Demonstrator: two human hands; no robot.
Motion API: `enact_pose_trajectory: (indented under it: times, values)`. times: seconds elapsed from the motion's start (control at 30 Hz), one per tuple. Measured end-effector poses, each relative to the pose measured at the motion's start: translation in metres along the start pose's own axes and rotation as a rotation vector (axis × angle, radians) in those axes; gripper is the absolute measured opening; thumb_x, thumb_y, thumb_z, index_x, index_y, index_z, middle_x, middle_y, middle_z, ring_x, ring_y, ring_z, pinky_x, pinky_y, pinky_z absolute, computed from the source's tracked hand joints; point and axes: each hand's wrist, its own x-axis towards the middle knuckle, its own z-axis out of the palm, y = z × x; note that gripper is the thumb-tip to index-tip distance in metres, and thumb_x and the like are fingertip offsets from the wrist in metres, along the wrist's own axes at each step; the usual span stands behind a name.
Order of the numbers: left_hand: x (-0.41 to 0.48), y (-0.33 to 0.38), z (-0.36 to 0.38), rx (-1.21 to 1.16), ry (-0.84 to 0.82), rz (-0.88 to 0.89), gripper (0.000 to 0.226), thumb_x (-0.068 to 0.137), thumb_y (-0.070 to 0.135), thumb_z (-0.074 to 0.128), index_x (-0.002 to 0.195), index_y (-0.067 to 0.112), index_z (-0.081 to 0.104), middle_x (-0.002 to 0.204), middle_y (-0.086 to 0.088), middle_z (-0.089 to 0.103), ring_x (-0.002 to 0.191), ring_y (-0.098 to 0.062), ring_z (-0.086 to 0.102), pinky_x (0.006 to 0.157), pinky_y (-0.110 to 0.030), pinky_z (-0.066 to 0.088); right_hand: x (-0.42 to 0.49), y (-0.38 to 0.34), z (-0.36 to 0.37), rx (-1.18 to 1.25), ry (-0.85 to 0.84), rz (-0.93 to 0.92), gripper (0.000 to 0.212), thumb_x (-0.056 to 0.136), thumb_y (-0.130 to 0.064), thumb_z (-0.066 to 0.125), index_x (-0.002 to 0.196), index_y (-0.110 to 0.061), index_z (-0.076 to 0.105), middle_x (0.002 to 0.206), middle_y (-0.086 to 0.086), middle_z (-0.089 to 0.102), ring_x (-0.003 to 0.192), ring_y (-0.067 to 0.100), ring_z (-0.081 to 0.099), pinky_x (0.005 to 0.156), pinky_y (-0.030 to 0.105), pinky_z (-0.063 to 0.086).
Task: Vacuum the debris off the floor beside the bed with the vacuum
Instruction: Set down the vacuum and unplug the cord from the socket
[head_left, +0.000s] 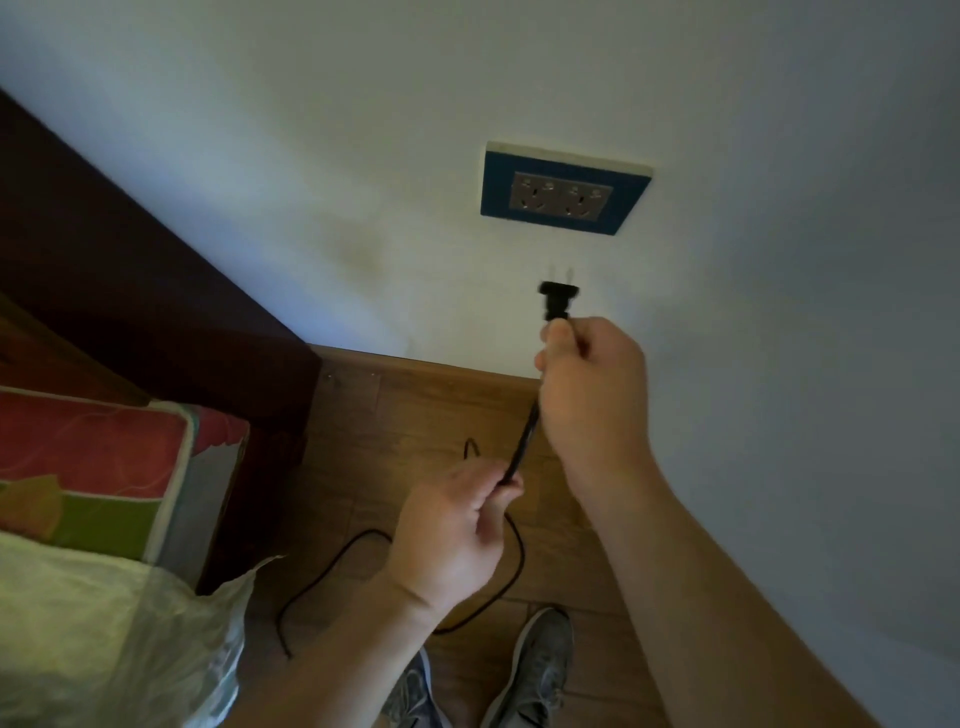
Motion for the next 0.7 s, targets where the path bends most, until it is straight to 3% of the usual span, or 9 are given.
enact_pose_trajectory:
  times: [0.1,0.2,0.3,0.5,0.7]
  values:
    - [-0.018,-0.004,0.001,-0.044,0.007,-0.062,0.018,0.098,0.02,0.055,0.089,0.015,0.07,0.077,0.02,0.056,0.063,0.003,0.055,0.059,-0.01,0.043,0.0,0.016,-0.007,0.021,0.065,0.014,0.025,0.105,-0.026,0.046,0.091,-0.017,0.064,0.081,0.0,0.064,0.066,0.005,0.054,0.06,0.022,0.044]
    - [-0.017,-0.001,0.0,-0.04,0.028,-0.031,0.02,0.098,0.023,0.055,0.094,0.012,0.073,0.079,0.009,0.068,0.068,-0.005,0.065,0.06,-0.026,0.056,0.0,0.014,-0.005,0.046,0.066,-0.031,0.023,0.105,-0.025,0.046,0.094,-0.016,0.064,0.082,-0.002,0.064,0.066,0.003,0.053,0.054,0.012,0.043]
    - [-0.027,0.001,0.002,-0.03,0.04,-0.038,0.024,0.097,0.025,0.055,0.102,0.01,0.074,0.087,0.004,0.073,0.076,-0.01,0.071,0.066,-0.032,0.06,-0.009,0.017,-0.002,0.038,0.056,-0.073,0.021,0.105,-0.024,0.046,0.097,-0.017,0.063,0.082,-0.004,0.063,0.066,0.001,0.053,0.05,0.003,0.039]
    - [-0.043,0.009,-0.002,-0.012,0.027,-0.054,0.031,0.098,0.029,0.053,0.11,0.01,0.074,0.091,0.006,0.075,0.08,-0.008,0.072,0.069,-0.03,0.061,-0.023,0.018,-0.001,0.018,0.041,-0.106,0.021,0.105,-0.024,0.045,0.102,-0.017,0.064,0.084,-0.005,0.063,0.068,0.002,0.055,0.053,0.002,0.04]
    - [-0.045,0.016,-0.015,-0.001,0.033,-0.052,0.035,0.099,0.032,0.05,0.115,0.01,0.072,0.093,0.006,0.074,0.08,-0.005,0.07,0.071,-0.022,0.06,-0.035,0.007,-0.001,0.013,0.032,-0.141,0.021,0.105,-0.027,0.045,0.106,-0.018,0.064,0.089,-0.004,0.065,0.075,0.005,0.058,0.061,0.015,0.046]
